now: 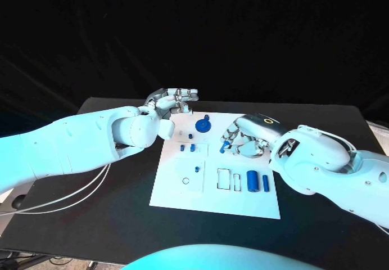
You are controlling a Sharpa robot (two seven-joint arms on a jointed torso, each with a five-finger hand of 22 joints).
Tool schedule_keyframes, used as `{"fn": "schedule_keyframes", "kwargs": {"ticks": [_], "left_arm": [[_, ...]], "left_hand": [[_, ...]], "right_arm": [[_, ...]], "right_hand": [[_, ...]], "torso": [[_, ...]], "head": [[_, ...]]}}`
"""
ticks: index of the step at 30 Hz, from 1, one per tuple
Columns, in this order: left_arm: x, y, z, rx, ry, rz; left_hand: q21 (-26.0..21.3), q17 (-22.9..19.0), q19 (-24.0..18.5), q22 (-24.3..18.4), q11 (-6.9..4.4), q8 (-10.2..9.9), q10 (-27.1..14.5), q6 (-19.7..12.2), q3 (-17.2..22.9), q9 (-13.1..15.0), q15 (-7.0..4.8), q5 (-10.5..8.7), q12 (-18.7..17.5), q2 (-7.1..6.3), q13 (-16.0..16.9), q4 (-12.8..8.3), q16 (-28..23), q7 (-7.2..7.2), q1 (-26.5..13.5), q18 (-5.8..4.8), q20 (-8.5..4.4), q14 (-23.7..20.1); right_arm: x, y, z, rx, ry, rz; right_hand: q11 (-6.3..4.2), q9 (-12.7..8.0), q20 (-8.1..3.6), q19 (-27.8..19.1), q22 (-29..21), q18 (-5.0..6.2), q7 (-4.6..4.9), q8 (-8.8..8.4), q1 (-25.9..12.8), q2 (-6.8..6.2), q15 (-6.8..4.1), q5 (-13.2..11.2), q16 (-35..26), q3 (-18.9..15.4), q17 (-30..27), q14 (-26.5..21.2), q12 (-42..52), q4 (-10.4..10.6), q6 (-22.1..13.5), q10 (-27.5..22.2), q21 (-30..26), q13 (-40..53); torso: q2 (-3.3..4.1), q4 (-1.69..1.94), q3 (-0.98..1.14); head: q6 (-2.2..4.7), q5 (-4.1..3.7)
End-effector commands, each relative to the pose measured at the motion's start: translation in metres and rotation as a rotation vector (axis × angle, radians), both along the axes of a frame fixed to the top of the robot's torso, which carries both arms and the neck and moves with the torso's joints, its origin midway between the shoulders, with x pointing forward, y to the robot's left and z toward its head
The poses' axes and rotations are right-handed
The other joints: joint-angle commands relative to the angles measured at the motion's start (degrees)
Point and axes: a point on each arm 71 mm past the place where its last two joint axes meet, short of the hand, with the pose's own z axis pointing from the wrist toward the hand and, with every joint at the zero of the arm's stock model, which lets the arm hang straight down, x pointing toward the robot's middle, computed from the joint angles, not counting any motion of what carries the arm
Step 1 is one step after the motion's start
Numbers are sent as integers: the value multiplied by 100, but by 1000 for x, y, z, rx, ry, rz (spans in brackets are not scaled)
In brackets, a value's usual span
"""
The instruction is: Assemble the parts on the task board
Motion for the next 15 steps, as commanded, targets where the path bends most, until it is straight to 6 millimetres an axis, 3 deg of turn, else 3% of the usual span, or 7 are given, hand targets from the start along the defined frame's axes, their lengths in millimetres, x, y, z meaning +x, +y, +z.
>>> {"fn": "schedule_keyframes", "kwargs": {"ticks": [1, 15], "left_arm": [[0, -3, 1, -16, -5, -21], [1, -5, 1, -17, -6, -24]], "left_hand": [[-35, -8, -25, -5, 9, 24, -33, -19, -15, 2, -4, 15, 29, 40, 8, -20, -18, -7, -6, 65, 12, -32], [-37, -12, -28, -6, 10, 25, -40, -25, -15, 1, -4, 16, 32, 40, 7, -24, -19, -7, -4, 65, 12, -34]], "right_arm": [[-10, 16, 2, 50, 8, 41], [-40, 68, -29, 94, 75, 177]], "right_hand": [[14, 3, -6, 44, 10, -107, 14, 9, 74, 21, -31, 41, 41, 57, 12, 87, -32, -3, 15, 26, 34, 7], [30, -1, -3, 37, 9, -106, 35, -8, 99, 28, -22, 60, 49, 107, 12, 84, -74, -31, -5, 16, 39, 3]], "torso": [[-3, 7, -5], [3, 13, -8]], "head": [[-15, 27], [-79, 188]]}}
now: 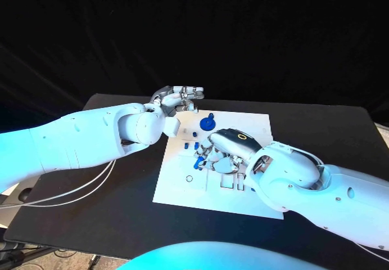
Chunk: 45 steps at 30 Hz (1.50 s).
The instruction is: Assemble the parts on the task board
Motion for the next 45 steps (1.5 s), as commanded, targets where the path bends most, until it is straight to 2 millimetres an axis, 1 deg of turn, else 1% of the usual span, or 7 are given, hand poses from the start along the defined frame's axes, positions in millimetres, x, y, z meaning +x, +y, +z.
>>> {"fn": "schedule_keyframes", "kwargs": {"ticks": [1, 9, 17, 21, 32, 34, 45], "left_arm": [[0, -4, 1, -15, -6, -21], [0, -5, 1, -17, -6, -26], [0, -6, 1, -18, -5, -28], [0, -7, 1, -19, -5, -30], [0, -8, 1, -19, -3, -34], [0, -8, 1, -20, -3, -34], [0, -8, 1, -19, -1, -35]], "left_hand": [[-37, -6, -28, -6, 10, 25, -40, -25, -15, 1, -4, 16, 32, 41, 7, -24, -20, -7, -4, 65, 12, -34], [-37, -6, -28, -6, 10, 25, -40, -25, -15, 1, -4, 16, 32, 41, 7, -24, -20, -7, -4, 65, 12, -34], [-37, -6, -28, -6, 10, 25, -40, -25, -15, 1, -4, 16, 32, 41, 7, -24, -20, -7, -4, 65, 12, -34], [-37, -6, -28, -6, 10, 25, -40, -25, -15, 1, -4, 16, 32, 41, 7, -24, -20, -7, -4, 65, 12, -34], [-37, -6, -28, -6, 10, 25, -40, -25, -15, 1, -4, 16, 32, 41, 7, -24, -20, -7, -4, 65, 12, -34], [-37, -6, -28, -6, 10, 25, -40, -25, -15, 1, -4, 16, 32, 41, 7, -24, -20, -7, -4, 65, 12, -34], [-39, -12, -31, -8, 12, 29, -48, -31, -19, 1, -3, 15, 40, 41, 6, -26, -21, -5, -7, 64, 13, -38]], "right_arm": [[-5, 8, -7, 7, 0, 37], [-6, 22, -29, -28, 42, 45], [-3, 26, -41, -52, 45, 34], [-2, 27, -44, -61, 42, 27], [1, 26, -49, -102, 36, 18], [1, 26, -49, -111, 28, 18], [-3, 33, -53, -185, 39, 58]], "right_hand": [[25, 3, -3, 37, -3, -106, 35, -7, 89, 18, -22, 31, 26, 46, -2, 84, -17, -3, -3, 12, 17, 3], [33, 1, 0, 28, -16, -103, 43, -16, 79, 15, -16, 32, 24, 55, -7, 81, -32, -3, -14, 7, 10, 2], [33, 1, 0, 28, -16, -103, 43, -16, 79, 15, -16, 32, 24, 55, -7, 81, -32, -3, -14, 7, 10, 2], [35, 1, 1, 27, -15, -103, 45, -18, 74, 13, -14, 32, 28, 57, -3, 80, -36, -2, -16, 7, 11, 2], [36, 1, 2, 27, -15, -103, 46, -18, 72, 13, -13, 32, 31, 58, 1, 80, -38, -2, -17, 7, 11, 2], [36, 1, 2, 27, -15, -103, 46, -18, 72, 13, -13, 32, 31, 58, 1, 80, -38, -2, -17, 7, 11, 2], [39, -1, 5, 10, -39, -98, 47, -24, 64, -3, -9, 29, 6, 63, -35, 71, -50, -8, -22, 4, -3, 2]], "torso": [[2, 1, 1], [4, -3, 3], [3, -9, 5], [1, -5, 6], [-1, -16, 7], [-1, -7, 7], [-3, -2, 4]], "head": [[-25, 41], [-47, 66], [-52, 82], [-56, 83], [-65, 87], [-69, 78], [-106, 96]]}}
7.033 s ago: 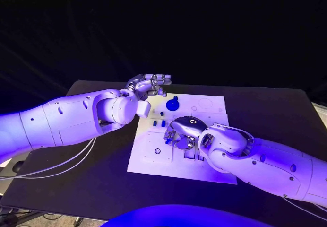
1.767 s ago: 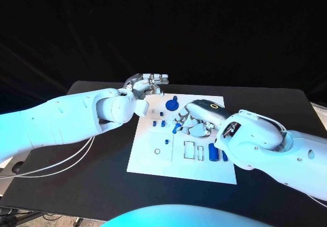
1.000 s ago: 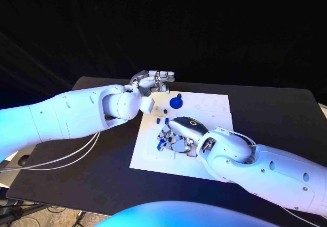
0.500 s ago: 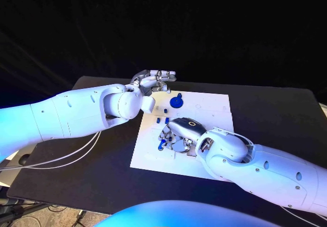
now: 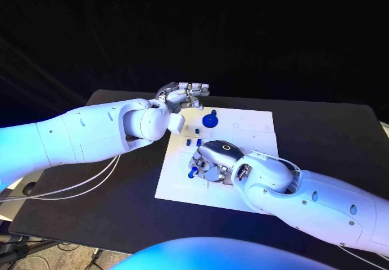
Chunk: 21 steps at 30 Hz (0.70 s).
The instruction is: Assemble the parts on the task board
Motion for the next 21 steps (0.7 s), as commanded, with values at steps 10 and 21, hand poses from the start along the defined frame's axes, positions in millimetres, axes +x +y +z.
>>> {"fn": "schedule_keyframes", "kwargs": {"ticks": [10, 21], "left_arm": [[0, -4, 1, -14, -2, -21], [0, -4, 1, -15, 1, -27]], "left_hand": [[-39, -5, -31, -9, -10, 29, -27, -22, -19, 1, -3, 15, 19, 41, 6, -26, -21, 4, -8, 64, 13, -38], [-40, -8, -33, -9, -9, 31, -32, -26, -21, 1, -2, 15, 23, 42, 6, -28, -21, 4, -9, 64, 13, -40]], "right_arm": [[-5, 10, -5, -69, -23, 28], [-4, 1, 3, 39, -72, -30]], "right_hand": [[82, -51, 46, -100, -151, -70, 118, -106, -75, -131, 56, 12, -76, 48, -118, 26, -163, 13, -209, -180, -99, -18], [387, -142, 301, -1362, -2084, 315, 305, -172, -312, -540, 322, 213, -1492, -563, -1831, -698, -407, 88, -1444, -1638, -1572, 6]], "torso": [[-3, -2, -3], [0, 2, 4]], "head": [[-2, 15], [10, 19]]}}
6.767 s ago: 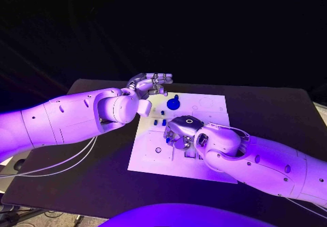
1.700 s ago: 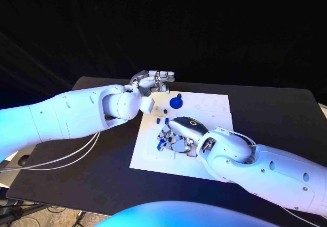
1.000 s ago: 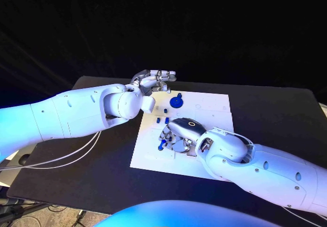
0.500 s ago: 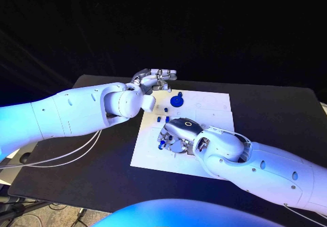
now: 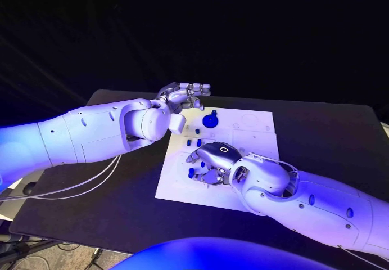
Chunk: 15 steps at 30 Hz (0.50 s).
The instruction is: Assemble the parts on the task board
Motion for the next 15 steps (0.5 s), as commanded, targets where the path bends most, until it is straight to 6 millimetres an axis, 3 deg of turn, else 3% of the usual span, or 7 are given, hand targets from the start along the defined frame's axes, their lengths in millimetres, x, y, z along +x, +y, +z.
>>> {"fn": "schedule_keyframes", "kwargs": {"ticks": [1, 7, 11, 15], "left_arm": [[-1, -2, 1, -14, -1, -23], [0, 0, 0, -12, 4, -23], [1, 2, 0, -10, 6, -19], [1, 4, 0, -7, 5, -15]], "left_hand": [[-21, -11, -34, -10, -9, 32, -37, -29, -22, 0, -2, 15, 26, 39, 5, -33, -22, 5, -5, 64, 13, -42], [-23, -14, -37, -11, -6, 32, -46, -36, -24, -1, -2, 15, 27, 34, 4, -38, -24, 7, -4, 64, 14, -45], [-23, -14, -37, -11, -6, 32, -46, -36, -24, -1, -2, 15, 27, 34, 4, -38, -24, 7, -4, 64, 14, -45], [-23, -14, -37, -11, -6, 32, -46, -36, -24, -1, -2, 15, 27, 34, 4, -38, -24, 7, -4, 64, 14, -45]], "right_arm": [[-2, -4, 8, 85, -50, -26], [-7, -20, 20, 188, -62, -41], [-6, -40, 31, 228, -39, -79], [6, -78, 39, 224, 59, -186]], "right_hand": [[1, 14, 8, -26, -60, 43, 14, -4, 26, -33, -6, 38, -29, -88, -51, -15, 71, 12, -18, -35, -63, 14], [-52, 42, -35, 144, 20, 21, 16, 31, 137, 66, -50, 173, -71, -214, -163, 95, 337, 0, 166, 184, -23, 37], [-88, 56, -75, 406, 324, -46, 4, 53, 133, 114, -83, 194, -46, -285, -179, 245, 510, 21, 347, 419, 196, 36], [-148, 67, -118, 866, 1031, -187, -10, 81, 85, 171, -131, 240, 573, -302, 528, 560, 705, 73, 540, 837, 723, 50]], "torso": [[0, 0, 5], [-9, -13, 3], [-15, -15, 10], [-34, -40, 10]], "head": [[5, 5], [18, 10], [64, -36], [108, -127]]}}
